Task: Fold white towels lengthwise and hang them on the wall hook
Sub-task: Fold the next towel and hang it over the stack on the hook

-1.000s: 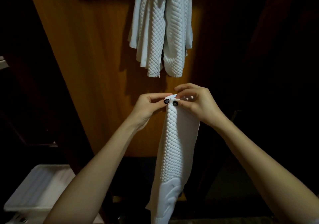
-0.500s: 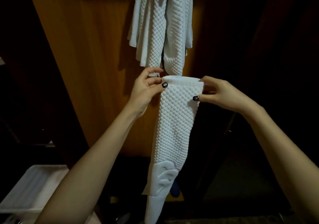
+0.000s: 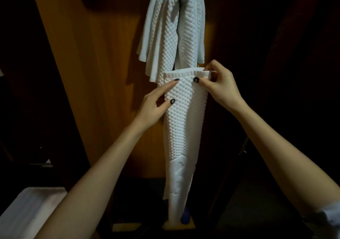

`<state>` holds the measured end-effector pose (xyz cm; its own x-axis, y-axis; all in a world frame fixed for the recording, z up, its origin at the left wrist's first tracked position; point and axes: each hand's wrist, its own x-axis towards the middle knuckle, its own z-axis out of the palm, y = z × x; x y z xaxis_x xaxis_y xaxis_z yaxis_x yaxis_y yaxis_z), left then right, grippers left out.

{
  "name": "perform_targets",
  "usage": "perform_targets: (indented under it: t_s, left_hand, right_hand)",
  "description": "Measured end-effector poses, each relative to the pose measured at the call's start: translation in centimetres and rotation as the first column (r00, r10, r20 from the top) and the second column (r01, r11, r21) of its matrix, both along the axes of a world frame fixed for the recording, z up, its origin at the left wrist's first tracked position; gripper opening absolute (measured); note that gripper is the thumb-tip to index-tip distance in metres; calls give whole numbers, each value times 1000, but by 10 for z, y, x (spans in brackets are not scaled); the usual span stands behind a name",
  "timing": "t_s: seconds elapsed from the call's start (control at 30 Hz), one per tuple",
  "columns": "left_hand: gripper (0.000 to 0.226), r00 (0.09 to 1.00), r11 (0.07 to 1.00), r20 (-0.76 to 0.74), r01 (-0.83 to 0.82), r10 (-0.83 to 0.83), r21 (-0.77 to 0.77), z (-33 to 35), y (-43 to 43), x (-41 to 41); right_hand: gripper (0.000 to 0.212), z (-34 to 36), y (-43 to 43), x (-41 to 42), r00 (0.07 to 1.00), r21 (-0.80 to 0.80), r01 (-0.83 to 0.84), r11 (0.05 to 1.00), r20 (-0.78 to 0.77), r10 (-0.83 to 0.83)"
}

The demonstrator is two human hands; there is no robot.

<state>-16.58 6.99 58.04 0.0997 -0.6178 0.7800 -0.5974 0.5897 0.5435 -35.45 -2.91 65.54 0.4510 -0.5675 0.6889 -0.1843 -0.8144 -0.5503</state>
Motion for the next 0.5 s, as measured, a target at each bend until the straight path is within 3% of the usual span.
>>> perform_targets:
  t_s: [0.17,0.37,0.5]
  left_hand:
    - [42,969,997,-242,39,-54,-65,22,-18,-15]
    - [33,952,988,-279,94,-125,-123,59,-43,-37]
    - [35,946,991,-305,82,-110,-103,66,-58,-45]
  right_hand:
    - [15,18,-7,-1,993,-11,-67,998,101,68]
    - [47,37,-16,-28,968,-33,-176,984,178,179]
    - [46,-17,-14,-48,962,50,-240,969,145,231]
